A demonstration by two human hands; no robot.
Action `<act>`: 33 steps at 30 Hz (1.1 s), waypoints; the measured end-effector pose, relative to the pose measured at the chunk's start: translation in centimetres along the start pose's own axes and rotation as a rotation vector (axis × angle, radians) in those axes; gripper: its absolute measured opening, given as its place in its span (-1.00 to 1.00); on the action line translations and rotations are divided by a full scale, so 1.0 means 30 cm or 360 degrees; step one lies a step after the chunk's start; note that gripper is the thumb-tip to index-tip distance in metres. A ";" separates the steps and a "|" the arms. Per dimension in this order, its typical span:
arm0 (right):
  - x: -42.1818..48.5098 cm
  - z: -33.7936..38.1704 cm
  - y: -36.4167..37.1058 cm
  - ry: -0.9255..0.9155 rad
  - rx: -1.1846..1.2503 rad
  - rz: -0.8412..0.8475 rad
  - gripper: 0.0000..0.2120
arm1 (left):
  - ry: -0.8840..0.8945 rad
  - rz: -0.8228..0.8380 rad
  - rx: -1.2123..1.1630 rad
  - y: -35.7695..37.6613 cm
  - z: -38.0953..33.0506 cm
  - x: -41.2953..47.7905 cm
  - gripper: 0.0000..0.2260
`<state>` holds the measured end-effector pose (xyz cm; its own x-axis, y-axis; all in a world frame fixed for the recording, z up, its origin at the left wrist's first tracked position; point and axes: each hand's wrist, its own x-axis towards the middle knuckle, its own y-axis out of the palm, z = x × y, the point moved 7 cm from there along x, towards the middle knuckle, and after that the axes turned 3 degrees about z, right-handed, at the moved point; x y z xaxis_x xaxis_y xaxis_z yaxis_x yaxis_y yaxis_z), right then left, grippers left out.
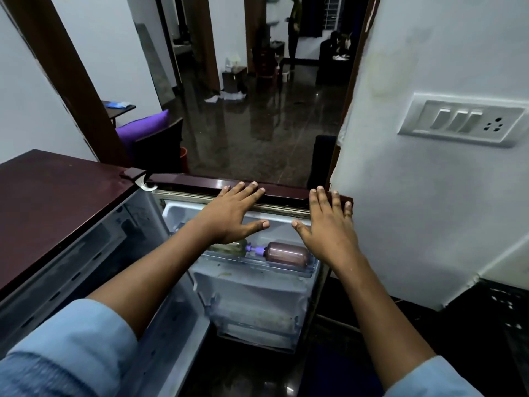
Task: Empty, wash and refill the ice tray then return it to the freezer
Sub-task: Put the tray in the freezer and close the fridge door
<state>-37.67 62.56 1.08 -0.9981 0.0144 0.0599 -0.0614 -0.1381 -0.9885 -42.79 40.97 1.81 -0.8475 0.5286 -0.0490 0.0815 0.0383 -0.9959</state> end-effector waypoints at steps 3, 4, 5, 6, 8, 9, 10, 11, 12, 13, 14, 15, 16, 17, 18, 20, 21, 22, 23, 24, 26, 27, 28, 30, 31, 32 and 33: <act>-0.035 0.018 -0.009 -0.0001 -0.0082 0.0004 -0.19 | -0.0003 -0.0036 -0.0011 0.009 0.001 -0.020 -0.17; -0.051 0.027 -0.013 -0.0002 -0.0096 0.0007 -0.19 | 0.0002 -0.0054 -0.0037 0.011 0.003 -0.031 -0.19; -0.071 0.036 -0.015 -0.0004 -0.0111 0.0012 -0.18 | 0.0005 -0.0071 -0.0075 0.015 0.004 -0.042 -0.21; -0.091 0.045 -0.016 -0.0005 -0.0130 0.0018 -0.17 | 0.0005 -0.0082 -0.0114 0.018 0.005 -0.056 -0.23; -0.132 0.065 -0.014 0.0001 -0.0194 0.0037 -0.15 | -0.0001 -0.0096 -0.0161 0.021 0.009 -0.085 -0.25; -0.153 0.075 -0.017 0.0005 -0.0227 0.0042 -0.15 | -0.0007 -0.0096 -0.0169 0.019 0.011 -0.100 -0.25; -0.175 0.091 -0.025 -0.0001 -0.0258 0.0038 -0.14 | -0.0022 -0.0093 -0.0170 0.016 0.016 -0.118 -0.25; -0.199 0.104 -0.040 -0.0001 -0.0286 0.0025 -0.15 | -0.0030 -0.0085 -0.0162 0.013 0.019 -0.132 -0.26; -0.223 0.116 -0.056 -0.0005 -0.0305 0.0021 -0.15 | -0.0034 -0.0077 -0.0149 0.008 0.021 -0.146 -0.27; -0.246 0.130 -0.069 -0.0028 -0.0320 0.0040 -0.15 | -0.0040 -0.0071 -0.0139 0.005 0.022 -0.163 -0.28; -0.269 0.143 -0.075 -0.0062 -0.0342 0.0074 -0.15 | -0.0047 -0.0067 -0.0136 0.003 0.021 -0.181 -0.28; -0.292 0.157 -0.079 -0.0101 -0.0365 0.0110 -0.14 | -0.0058 -0.0067 -0.0143 0.002 0.020 -0.201 -0.27; -0.314 0.169 -0.085 -0.0139 -0.0386 0.0138 -0.13 | -0.0070 -0.0067 -0.0155 0.002 0.019 -0.220 -0.27; -0.336 0.183 -0.090 -0.0179 -0.0398 0.0164 -0.12 | -0.0085 -0.0067 -0.0174 0.003 0.020 -0.238 -0.27; -0.355 0.196 -0.091 -0.0224 -0.0392 0.0195 -0.11 | -0.0102 -0.0071 -0.0198 0.004 0.021 -0.255 -0.27; -0.393 0.220 -0.083 -0.0319 -0.0339 0.0290 -0.09 | -0.0135 -0.0094 -0.0241 0.001 0.024 -0.283 -0.27; -0.414 0.230 -0.078 -0.0359 -0.0311 0.0335 -0.08 | -0.0149 -0.0103 -0.0252 0.000 0.025 -0.295 -0.28; -0.434 0.240 -0.073 -0.0399 -0.0291 0.0367 -0.07 | -0.0162 -0.0110 -0.0262 0.000 0.028 -0.309 -0.29; -0.455 0.249 -0.068 -0.0436 -0.0280 0.0396 -0.06 | -0.0175 -0.0116 -0.0279 0.001 0.030 -0.323 -0.28; -0.476 0.254 -0.063 -0.0470 -0.0272 0.0426 -0.05 | -0.0183 -0.0122 -0.0299 0.000 0.031 -0.336 -0.28; -0.512 0.270 -0.060 -0.0539 -0.0255 0.0501 -0.04 | -0.0206 -0.0131 -0.0321 -0.009 0.033 -0.364 -0.29; -0.527 0.276 -0.063 -0.0569 -0.0243 0.0533 -0.03 | -0.0212 -0.0134 -0.0318 -0.017 0.031 -0.374 -0.31; -0.540 0.286 -0.064 -0.0607 -0.0229 0.0567 -0.04 | -0.0224 -0.0140 -0.0310 -0.024 0.031 -0.387 -0.32; -0.562 0.303 -0.067 -0.0664 -0.0200 0.0631 -0.04 | -0.0236 -0.0157 -0.0291 -0.039 0.024 -0.403 -0.33; -0.571 0.314 -0.064 -0.0698 -0.0180 0.0660 -0.05 | -0.0251 -0.0164 -0.0289 -0.045 0.021 -0.414 -0.32; -0.579 0.325 -0.059 -0.0737 -0.0162 0.0685 -0.05 | -0.0268 -0.0168 -0.0290 -0.051 0.020 -0.426 -0.32; -0.588 0.337 -0.055 -0.0773 -0.0146 0.0711 -0.05 | -0.0280 -0.0171 -0.0291 -0.056 0.019 -0.437 -0.31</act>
<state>-20.03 52.53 3.06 -0.8181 -0.4753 -0.3237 0.3380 0.0580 -0.9393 -32.11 33.50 4.08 -0.9332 0.3582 0.0279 0.0661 0.2473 -0.9667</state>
